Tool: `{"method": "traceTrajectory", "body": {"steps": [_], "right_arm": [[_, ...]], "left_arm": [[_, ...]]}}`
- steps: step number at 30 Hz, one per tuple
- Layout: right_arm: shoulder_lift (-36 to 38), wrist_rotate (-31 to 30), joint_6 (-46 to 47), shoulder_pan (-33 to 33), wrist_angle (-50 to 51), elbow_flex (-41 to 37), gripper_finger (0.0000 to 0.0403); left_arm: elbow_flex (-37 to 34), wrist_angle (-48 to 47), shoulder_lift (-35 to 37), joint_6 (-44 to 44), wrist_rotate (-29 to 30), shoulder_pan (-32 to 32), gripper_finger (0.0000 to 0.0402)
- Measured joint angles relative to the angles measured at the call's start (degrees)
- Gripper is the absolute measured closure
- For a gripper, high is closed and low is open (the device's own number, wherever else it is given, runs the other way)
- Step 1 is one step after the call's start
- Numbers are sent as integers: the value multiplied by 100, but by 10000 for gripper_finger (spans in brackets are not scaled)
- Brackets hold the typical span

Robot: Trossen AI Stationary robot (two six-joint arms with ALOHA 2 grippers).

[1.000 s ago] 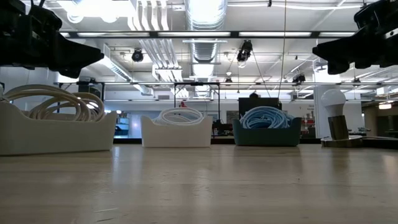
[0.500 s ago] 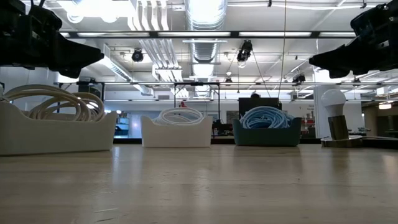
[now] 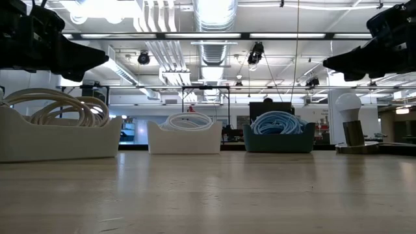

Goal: Pick & Place USB Port
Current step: Return to Home Position

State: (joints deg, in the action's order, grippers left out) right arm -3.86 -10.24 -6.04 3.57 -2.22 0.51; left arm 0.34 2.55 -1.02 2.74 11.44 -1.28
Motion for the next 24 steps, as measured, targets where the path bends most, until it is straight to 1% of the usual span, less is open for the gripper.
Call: {"method": "traceTrajectory", "body": {"steps": [3,7,13,24], "right_arm": [[0,2,161,0,0,0,320],[0,2,-118,0,0,0,315],[2,4,-280,0,-9,0,312],[-2,5,-297,0,-7,2,331]], "left_arm": [[0,2,0,0,0,0,300],[0,2,0,0,0,0,300],[0,2,0,0,0,0,300],[0,3,0,0,-2,4,300]]}}
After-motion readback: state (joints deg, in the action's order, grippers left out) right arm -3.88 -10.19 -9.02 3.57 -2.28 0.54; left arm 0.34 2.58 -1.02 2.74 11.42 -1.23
